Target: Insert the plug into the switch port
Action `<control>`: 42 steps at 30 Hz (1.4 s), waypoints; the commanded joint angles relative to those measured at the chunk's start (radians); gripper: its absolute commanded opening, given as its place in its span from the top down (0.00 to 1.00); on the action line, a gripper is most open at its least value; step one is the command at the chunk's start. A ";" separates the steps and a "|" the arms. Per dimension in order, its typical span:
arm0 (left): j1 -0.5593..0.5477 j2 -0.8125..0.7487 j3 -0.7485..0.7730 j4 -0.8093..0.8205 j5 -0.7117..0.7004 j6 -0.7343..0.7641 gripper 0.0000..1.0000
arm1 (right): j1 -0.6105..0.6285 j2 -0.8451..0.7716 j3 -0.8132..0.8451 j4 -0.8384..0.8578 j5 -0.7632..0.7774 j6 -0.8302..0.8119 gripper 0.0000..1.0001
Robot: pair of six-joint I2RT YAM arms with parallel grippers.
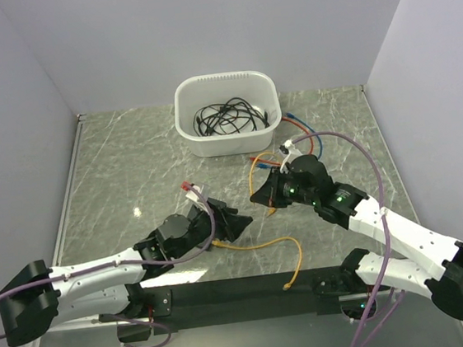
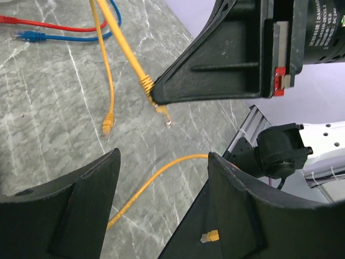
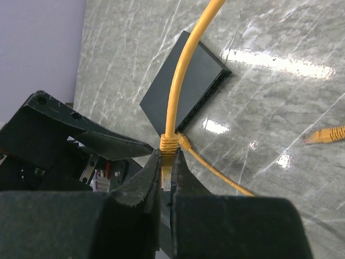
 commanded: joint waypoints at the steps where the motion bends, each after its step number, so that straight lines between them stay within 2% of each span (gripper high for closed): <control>1: -0.014 0.021 0.054 0.048 -0.030 0.027 0.28 | 0.015 0.007 0.019 0.035 -0.005 0.003 1.00; 15: -0.040 0.113 0.103 0.043 -0.103 0.041 0.35 | 0.051 0.025 0.039 0.030 -0.013 0.004 1.00; 16: -0.040 0.113 0.102 0.043 -0.105 0.043 0.39 | 0.052 0.027 0.039 0.029 -0.013 0.001 1.00; 17: -0.041 0.113 0.102 0.043 -0.107 0.047 0.50 | 0.057 0.028 0.039 0.027 -0.013 0.001 1.00; 18: -0.040 0.115 0.103 0.039 -0.110 0.049 0.55 | 0.058 0.028 0.037 0.029 -0.011 0.003 1.00; 20: -0.040 0.118 0.106 0.037 -0.113 0.050 0.59 | 0.060 0.028 0.036 0.030 -0.013 0.003 1.00; 31: -0.041 0.146 0.105 0.054 -0.099 0.043 0.51 | 0.078 0.039 0.058 0.021 -0.008 0.003 1.00; 34: -0.041 0.141 0.105 0.046 -0.107 0.046 0.58 | 0.080 0.038 0.062 0.020 -0.005 0.004 1.00; 35: -0.041 0.141 0.105 0.043 -0.111 0.046 0.66 | 0.081 0.039 0.062 0.021 -0.005 0.006 1.00; 38: -0.041 0.129 0.100 0.034 -0.116 0.052 0.81 | 0.086 0.045 0.063 0.027 -0.013 0.010 1.00; 42: -0.041 0.097 0.091 0.017 -0.128 0.063 0.92 | 0.104 0.062 0.071 0.038 -0.020 0.015 1.00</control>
